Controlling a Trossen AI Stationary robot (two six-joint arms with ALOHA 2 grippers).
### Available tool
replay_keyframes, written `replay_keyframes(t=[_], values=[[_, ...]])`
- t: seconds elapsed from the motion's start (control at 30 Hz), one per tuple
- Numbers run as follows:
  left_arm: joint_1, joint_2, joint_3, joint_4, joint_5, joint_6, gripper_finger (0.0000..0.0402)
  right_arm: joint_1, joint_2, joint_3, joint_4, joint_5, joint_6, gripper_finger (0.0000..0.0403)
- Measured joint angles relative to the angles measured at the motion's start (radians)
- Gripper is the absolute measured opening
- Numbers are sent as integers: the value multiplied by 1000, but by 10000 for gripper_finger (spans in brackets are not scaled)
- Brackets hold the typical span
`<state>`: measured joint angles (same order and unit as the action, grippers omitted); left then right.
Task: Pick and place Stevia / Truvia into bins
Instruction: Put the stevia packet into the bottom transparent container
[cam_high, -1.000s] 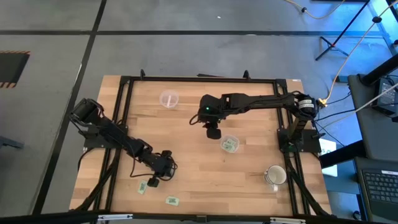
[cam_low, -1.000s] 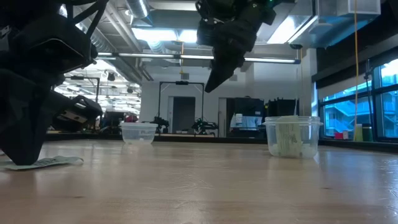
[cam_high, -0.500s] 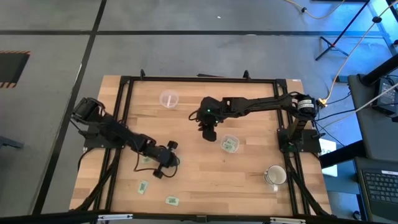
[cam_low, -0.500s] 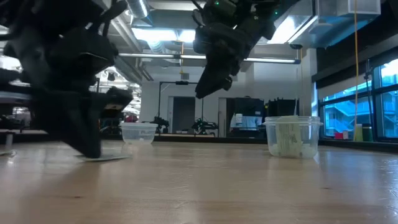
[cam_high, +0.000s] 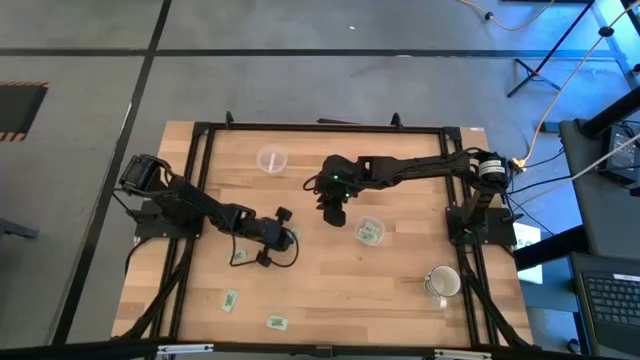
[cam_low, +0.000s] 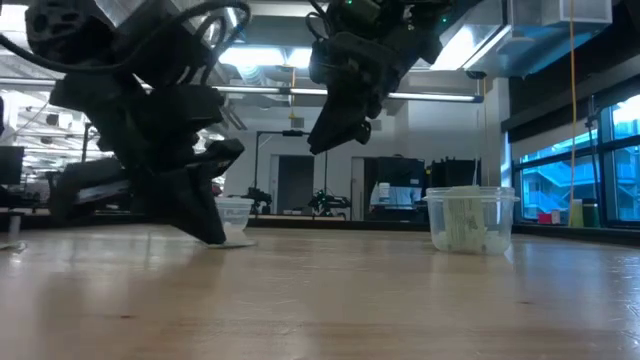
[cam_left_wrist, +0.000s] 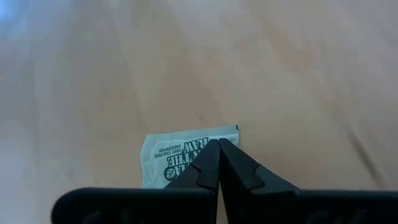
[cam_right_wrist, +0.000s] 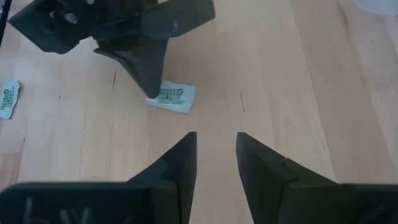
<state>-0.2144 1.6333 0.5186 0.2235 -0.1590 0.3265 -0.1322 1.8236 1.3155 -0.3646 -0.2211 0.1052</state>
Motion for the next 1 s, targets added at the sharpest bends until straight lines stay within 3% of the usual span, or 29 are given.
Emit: replay_keyframes(t=[0.17,0.53,0.7,1.0], values=[[29,0,0,1,7,10,2,0,0,0,-22,24,24,135],[40,0,0,6,22,111,2,0,0,1,20,29,-64,235],[40,0,0,6,22,110,3,11,26,2,29,35,81,243],[42,1,0,29,-31,197,2,5,109,1,79,-72,186,244]])
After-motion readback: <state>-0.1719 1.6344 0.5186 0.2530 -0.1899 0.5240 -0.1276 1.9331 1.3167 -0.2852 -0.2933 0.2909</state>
